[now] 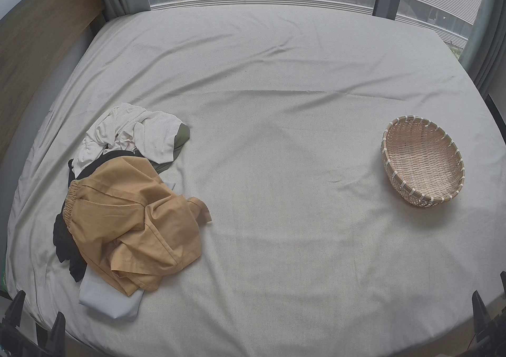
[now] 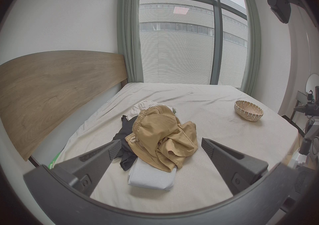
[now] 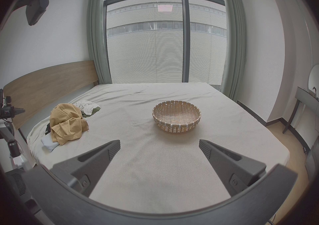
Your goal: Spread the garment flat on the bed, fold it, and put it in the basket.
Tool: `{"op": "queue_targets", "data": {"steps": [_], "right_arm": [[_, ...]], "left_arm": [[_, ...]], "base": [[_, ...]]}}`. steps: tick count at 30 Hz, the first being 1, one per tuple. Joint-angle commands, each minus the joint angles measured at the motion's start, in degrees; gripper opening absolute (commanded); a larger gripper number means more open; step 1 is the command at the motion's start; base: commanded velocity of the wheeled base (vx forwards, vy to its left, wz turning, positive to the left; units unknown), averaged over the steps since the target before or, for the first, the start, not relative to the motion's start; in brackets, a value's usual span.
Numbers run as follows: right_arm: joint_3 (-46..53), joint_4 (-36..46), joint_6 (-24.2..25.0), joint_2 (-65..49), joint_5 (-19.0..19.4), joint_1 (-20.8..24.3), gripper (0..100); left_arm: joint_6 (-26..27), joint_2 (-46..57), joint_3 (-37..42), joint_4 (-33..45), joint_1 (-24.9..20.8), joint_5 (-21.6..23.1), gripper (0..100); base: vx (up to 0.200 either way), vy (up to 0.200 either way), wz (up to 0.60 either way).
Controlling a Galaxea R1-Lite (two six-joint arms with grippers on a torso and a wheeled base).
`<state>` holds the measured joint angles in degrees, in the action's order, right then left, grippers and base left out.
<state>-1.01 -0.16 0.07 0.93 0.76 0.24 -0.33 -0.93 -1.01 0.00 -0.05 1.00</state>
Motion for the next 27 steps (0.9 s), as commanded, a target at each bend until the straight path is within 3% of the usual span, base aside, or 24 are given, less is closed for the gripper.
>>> {"op": "queue_targets", "data": {"steps": [1, 20, 24, 27], "right_arm": [[1.01, -0.02, 0.01, -0.57, 0.04, 0.02, 100], [1.01, -0.02, 0.01, -0.57, 0.04, 0.02, 100], [1.01, -0.02, 0.01, -0.57, 0.04, 0.02, 100], [1.01, -0.02, 0.01, -0.49, 0.04, 0.02, 100]], "left_arm": [[-0.02, 0.75, 1.01, 0.00, -0.04, -0.03, 100], [0.68, 0.75, 1.01, -0.26, -0.04, 0.14, 100], [-0.20, -5.40, -10.77, -3.08, -0.48, 1.02, 100], [-0.99, -8.74, -12.17, -2.90, -1.36, 1.90, 100]], "base": [[0.000, 0.000, 0.00], [0.000, 0.000, 0.00], [0.000, 0.000, 0.00], [0.000, 0.000, 0.00]]}}
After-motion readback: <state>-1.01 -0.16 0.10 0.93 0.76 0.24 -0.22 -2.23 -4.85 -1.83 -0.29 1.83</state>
